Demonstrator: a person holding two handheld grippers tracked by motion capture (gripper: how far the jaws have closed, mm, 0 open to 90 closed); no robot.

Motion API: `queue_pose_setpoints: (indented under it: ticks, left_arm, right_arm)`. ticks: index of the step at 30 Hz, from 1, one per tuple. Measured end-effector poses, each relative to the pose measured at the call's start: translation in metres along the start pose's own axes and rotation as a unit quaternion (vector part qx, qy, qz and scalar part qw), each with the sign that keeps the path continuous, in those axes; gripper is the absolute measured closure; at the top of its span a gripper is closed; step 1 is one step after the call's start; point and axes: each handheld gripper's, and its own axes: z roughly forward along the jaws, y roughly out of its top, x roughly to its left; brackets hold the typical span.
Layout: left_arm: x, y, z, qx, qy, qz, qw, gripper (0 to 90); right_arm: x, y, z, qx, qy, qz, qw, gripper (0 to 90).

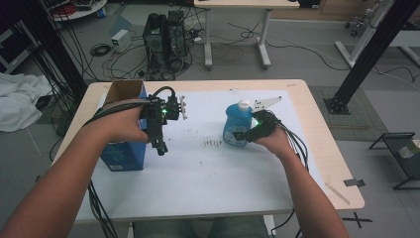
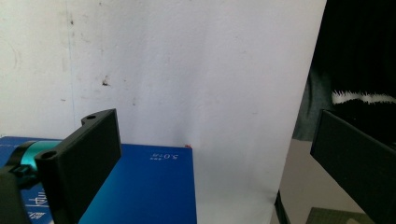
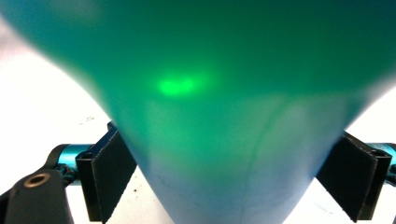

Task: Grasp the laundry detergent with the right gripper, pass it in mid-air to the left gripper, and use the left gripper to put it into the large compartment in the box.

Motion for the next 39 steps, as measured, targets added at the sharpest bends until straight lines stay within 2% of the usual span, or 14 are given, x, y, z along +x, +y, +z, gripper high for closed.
queue_pose_setpoints:
  ticks: [2,6,8,11,12,13,23,25,26,27,29,34,35,39]
  left_arm:
    - [0.0003,0.0001,0.0006,0.001,-0.001,-0.001,1.0,1.8]
    - [0.001,0.0004,0.0006,0.002,0.003,0.003,1.0,1.8]
    - [0.001,0.0006,0.0009,0.002,0.004,0.004,1.0,1.8]
    - [0.0012,0.0008,0.0009,0.002,0.005,0.005,1.0,1.8]
    - [0.0011,0.0008,0.0009,0.003,0.003,0.004,1.0,1.7]
    - [0.001,0.0006,0.0008,0.002,0.004,0.004,1.0,1.7]
    - [0.0017,-0.0004,0.0016,0.0,0.002,0.0,1.0,1.8]
    - [0.002,-0.0003,0.0013,0.003,0.003,0.002,1.0,1.7]
    - [0.004,0.0003,-0.0006,0.016,0.003,0.017,0.9997,1.7]
    - [0.0021,0.0,0.0015,0.002,0.004,0.003,1.0,1.8]
    - [0.0023,0.0005,0.0013,0.005,0.005,0.004,1.0,1.8]
    - [0.0024,0.0021,0.0018,0.006,0.004,0.005,1.0,1.7]
    - [0.0024,0.002,0.0022,0.002,0.003,0.005,1.0,1.8]
    - [0.0027,0.002,0.0026,0.002,0.0,0.002,1.0,1.8]
  right_arm:
    - [-0.0008,-0.0014,-0.0004,-0.004,0.001,0.0,1.0,15.5]
    - [-0.001,-0.0032,-0.0011,-0.009,-0.001,0.001,1.0,15.9]
    - [0.0008,-0.004,-0.0019,0.001,0.003,0.015,0.9999,16.6]
    - [0.001,-0.0054,-0.0016,-0.001,-0.001,0.011,0.9999,22.6]
    - [0.0,-0.0061,-0.0019,-0.006,-0.001,0.005,1.0,22.8]
    - [0.0005,-0.0065,-0.002,-0.007,0.0,0.014,0.9999,22.9]
    - [0.0001,-0.008,0.002,-0.005,0.003,0.008,1.0,27.9]
    - [0.0002,-0.0079,0.0018,-0.005,0.002,0.01,0.9999,28.9]
    - [0.0013,-0.0081,0.0006,0.0,0.004,0.018,0.9998,30.9]
    - [-0.0003,-0.0083,0.0014,-0.01,0.0,0.005,0.9999,31.2]
    - [0.0004,-0.0081,0.0,-0.003,0.004,0.014,0.9999,31.3]
    - [-0.0008,-0.0078,0.0009,-0.011,0.003,-0.003,0.9999,32.9]
    - [0.0005,-0.008,0.0007,-0.006,0.004,0.005,1.0,33.3]
    - [0.0006,-0.0078,0.0008,-0.006,0.003,0.004,1.0,35.5]
